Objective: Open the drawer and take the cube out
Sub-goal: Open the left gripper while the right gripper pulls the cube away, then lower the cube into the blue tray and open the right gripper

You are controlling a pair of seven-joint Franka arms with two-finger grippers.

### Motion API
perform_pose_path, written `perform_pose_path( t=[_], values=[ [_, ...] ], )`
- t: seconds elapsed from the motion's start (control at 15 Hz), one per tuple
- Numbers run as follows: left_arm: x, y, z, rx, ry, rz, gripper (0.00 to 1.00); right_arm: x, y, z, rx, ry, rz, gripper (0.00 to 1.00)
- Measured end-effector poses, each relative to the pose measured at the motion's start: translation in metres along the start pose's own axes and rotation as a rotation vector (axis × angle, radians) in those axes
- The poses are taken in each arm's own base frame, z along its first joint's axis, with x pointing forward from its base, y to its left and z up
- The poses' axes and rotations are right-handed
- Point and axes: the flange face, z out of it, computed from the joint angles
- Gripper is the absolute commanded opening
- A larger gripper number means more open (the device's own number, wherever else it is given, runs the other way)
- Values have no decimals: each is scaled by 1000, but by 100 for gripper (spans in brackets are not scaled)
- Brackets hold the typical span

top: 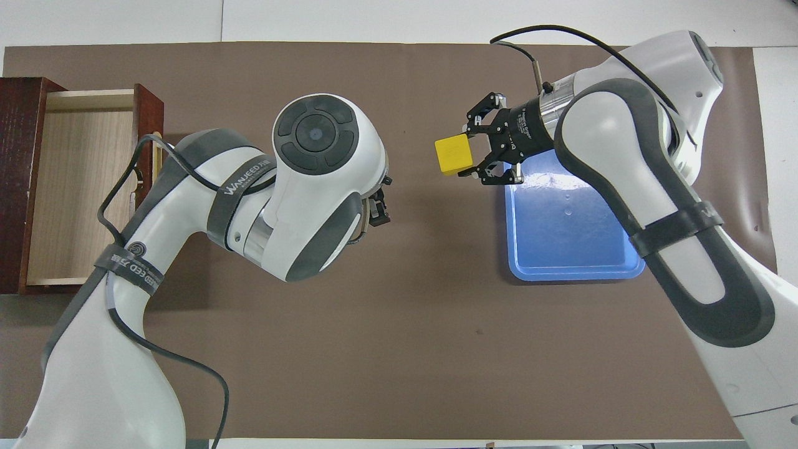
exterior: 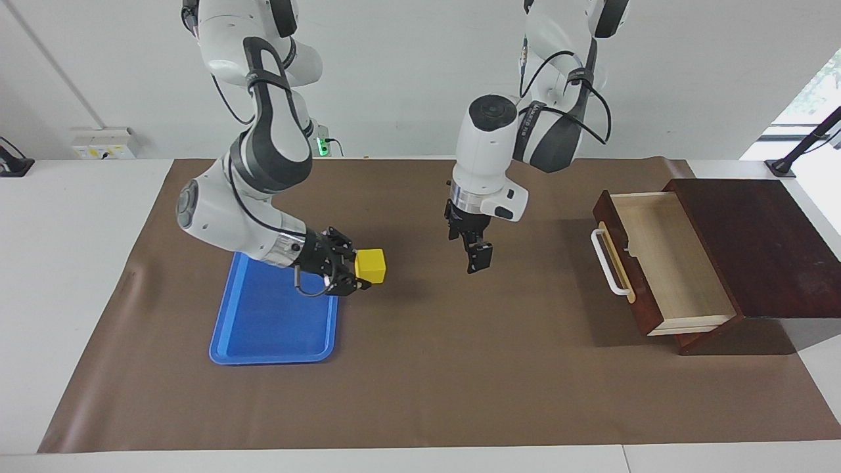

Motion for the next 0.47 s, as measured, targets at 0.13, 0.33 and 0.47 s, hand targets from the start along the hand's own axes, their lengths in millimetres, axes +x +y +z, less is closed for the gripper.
perform_pose_path(
  t=[0.13, 0.33, 0.47],
  values=[
    [22, 17, 0, 9, 19, 6, 100, 32, 1, -21, 18, -1, 44, 0],
    [66, 52, 2, 12, 54, 1, 100, 81, 12, -33, 19, 0, 104, 0],
    [101, 76, 4, 35, 74, 19, 100, 118, 28, -31, 2, -4, 100, 0]
  ],
)
